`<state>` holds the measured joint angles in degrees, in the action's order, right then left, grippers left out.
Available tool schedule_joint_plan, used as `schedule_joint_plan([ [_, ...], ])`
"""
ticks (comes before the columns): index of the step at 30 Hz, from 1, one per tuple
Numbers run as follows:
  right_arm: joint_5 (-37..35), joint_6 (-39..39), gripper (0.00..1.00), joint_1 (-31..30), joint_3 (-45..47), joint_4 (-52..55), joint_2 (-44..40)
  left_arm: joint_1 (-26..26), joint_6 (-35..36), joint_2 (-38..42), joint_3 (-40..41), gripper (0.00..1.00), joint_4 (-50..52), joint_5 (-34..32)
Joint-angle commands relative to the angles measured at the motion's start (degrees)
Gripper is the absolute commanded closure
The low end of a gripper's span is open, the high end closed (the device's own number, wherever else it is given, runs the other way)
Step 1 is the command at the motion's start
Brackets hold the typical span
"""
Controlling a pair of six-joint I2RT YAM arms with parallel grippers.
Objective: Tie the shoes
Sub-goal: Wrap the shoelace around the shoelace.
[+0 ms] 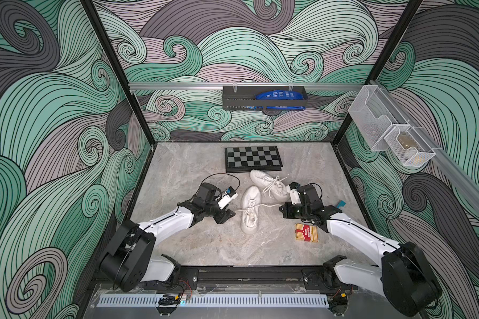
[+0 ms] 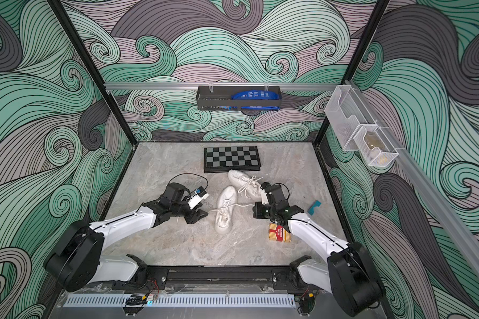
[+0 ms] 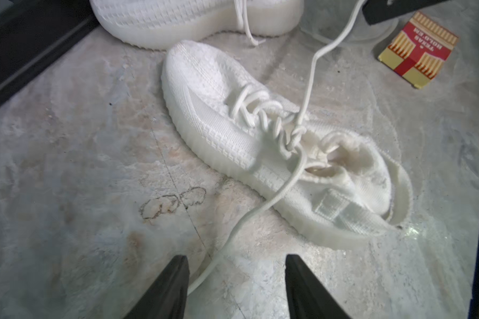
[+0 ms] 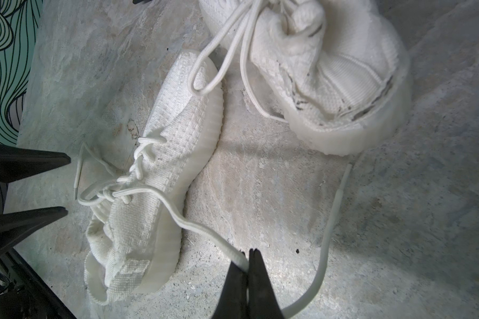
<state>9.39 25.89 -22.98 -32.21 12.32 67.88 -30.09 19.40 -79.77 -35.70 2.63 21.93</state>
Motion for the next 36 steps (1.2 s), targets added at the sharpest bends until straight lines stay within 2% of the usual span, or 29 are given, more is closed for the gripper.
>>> schedule_joint_plan([
  [1,-0.8,0.2,1.0,-0.3,-1.1,0.6,0.0,-1.8,4.3,-3.0,-3.5,0.44,0.7,-0.5],
  [6,-0.9,0.4,1.0,-0.3,-1.0,0.5,-0.2,-3.2,4.2,-7.5,-4.5,0.55,-0.7,-3.1],
  [15,-0.9,0.4,1.0,-0.3,-0.8,0.5,-0.4,-4.3,3.2,-12.2,-6.9,0.86,0.6,-7.7],
  [18,-1.2,0.2,1.0,-0.3,-0.6,0.6,-0.7,-4.4,1.8,-12.1,-7.7,1.0,0.7,-8.6],
  [20,-1.4,-0.2,1.0,-0.3,-1.0,0.6,-0.8,-4.4,-1.3,-11.3,-9.0,1.0,1.0,-7.4],
  [22,-1.8,-1.0,1.0,-0.3,-2.2,0.5,-0.8,-4.4,-6.5,-9.5,-9.6,1.0,-0.4,-3.4],
  [26,-2.3,-3.5,1.0,-0.4,-7.7,-0.3,2.4,-4.4,-16.9,-5.8,-6.7,1.0,-7.5,3.7],
  [33,0.2,-8.5,1.0,-4.2,-25.3,-6.6,17.2,-4.4,-29.3,-0.5,1.5,1.0,-18.6,9.1],
  [36,1.3,-10.3,0.93,-7.8,-34.5,-8.3,25.3,-4.3,-32.0,0.8,3.7,1.0,-20.4,9.5],
])
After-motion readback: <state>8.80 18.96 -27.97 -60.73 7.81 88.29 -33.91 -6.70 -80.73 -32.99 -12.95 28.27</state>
